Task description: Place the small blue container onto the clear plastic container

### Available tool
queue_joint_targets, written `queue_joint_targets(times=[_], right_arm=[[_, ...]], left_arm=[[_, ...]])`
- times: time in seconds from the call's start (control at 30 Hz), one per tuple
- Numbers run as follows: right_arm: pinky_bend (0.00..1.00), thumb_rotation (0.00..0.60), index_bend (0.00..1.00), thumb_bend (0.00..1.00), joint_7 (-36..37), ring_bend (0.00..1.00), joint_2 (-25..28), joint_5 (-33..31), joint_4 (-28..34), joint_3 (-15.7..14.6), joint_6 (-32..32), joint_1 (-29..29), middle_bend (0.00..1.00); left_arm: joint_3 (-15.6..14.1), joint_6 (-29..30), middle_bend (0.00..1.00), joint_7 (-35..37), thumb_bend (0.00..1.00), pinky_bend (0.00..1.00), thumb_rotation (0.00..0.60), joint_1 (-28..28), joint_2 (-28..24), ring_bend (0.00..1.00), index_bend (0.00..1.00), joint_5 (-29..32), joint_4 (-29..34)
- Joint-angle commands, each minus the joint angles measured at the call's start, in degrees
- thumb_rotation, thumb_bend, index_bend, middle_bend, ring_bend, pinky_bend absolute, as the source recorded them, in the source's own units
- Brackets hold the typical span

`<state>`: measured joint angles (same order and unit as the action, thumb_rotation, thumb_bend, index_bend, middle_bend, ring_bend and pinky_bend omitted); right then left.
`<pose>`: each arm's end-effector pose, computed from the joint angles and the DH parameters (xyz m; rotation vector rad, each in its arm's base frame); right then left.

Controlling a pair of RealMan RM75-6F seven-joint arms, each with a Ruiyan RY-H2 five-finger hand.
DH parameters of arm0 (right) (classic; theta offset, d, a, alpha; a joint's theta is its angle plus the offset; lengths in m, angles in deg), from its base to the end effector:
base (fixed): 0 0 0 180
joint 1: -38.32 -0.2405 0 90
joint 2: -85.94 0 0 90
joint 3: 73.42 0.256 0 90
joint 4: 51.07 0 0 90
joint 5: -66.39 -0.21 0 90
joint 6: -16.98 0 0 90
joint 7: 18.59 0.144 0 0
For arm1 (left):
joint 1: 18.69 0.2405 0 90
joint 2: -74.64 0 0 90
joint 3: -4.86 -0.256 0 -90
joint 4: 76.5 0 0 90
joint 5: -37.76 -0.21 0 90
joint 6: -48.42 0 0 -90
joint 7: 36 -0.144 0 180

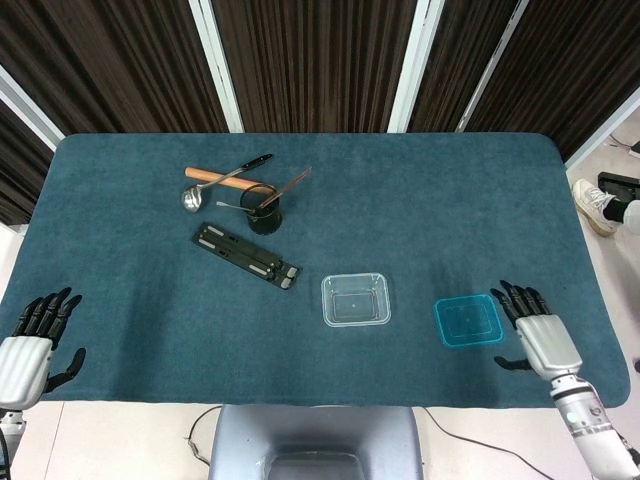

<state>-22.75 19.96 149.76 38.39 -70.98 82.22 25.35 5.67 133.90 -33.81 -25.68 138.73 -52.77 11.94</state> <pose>-0.3167 -0.2179 0.1104 1.6523 -1.0113 0.6879 -0.3100 0.1858 0.1572 -1.4952 -0.8447 -0.9306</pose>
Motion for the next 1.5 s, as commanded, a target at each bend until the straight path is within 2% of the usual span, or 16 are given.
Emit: queue_joint_targets(times=[0.03, 0.2, 0.43, 0.6, 0.83, 1.5], right_arm=[[0.0, 0.6, 0.0, 0.11, -0.7, 0.0, 1.4, -3.9, -2.1, 0.4, -12.6, -7.6, 0.0], [0.0, 0.6, 0.0, 0.11, -3.1, 0.0, 1.9, -8.3, -3.2, 1.1, -21.2, -12.6, 0.0], [0.0, 0.6, 0.0, 0.11, -6.0, 0.0, 2.1, -10.4, -3.8, 0.8, -24.7, -15.1, 0.0], [0.0, 0.6, 0.0, 0.11, -9.2, 0.0, 2.1, -14.6, -4.6, -0.2, -30.4, -18.4, 0.0], [0.0, 0.6, 0.0, 0.11, -12.4, 0.0, 0.8, -19.4, -5.8, -1.7, -32.2, -20.6, 0.0], [0.0, 0.6, 0.0, 0.11, -15.2, 0.0, -2.2, -25.1, -7.9, -4.2, -31.8, -24.2, 0.0]], left_arm=[[-0.1, -0.2, 0.0, 0.2, 0.41, 0.08, 0.6, -0.1, 0.0, 0.0, 0.0, -0.1, -0.1], [-0.1, -0.1, 0.0, 0.3, 0.41, 0.08, 0.6, -0.2, 0.0, 0.0, 0.0, -0.3, -0.1], [-0.2, -0.3, 0.0, 0.0, 0.41, 0.08, 0.6, -0.3, 0.2, 0.0, 0.0, -0.3, -0.1], [-0.1, -0.2, 0.0, -0.3, 0.41, 0.08, 0.6, -0.2, 0.2, 0.0, 0.0, -0.1, 0.0], [-0.1, -0.5, 0.0, -0.4, 0.41, 0.08, 0.6, -0.3, 0.3, 0.0, 0.0, 0.0, 0.0], [-0.2, -0.5, 0.0, -0.7, 0.41, 0.08, 0.6, -0.4, 0.3, 0.0, 0.0, 0.1, 0.1]])
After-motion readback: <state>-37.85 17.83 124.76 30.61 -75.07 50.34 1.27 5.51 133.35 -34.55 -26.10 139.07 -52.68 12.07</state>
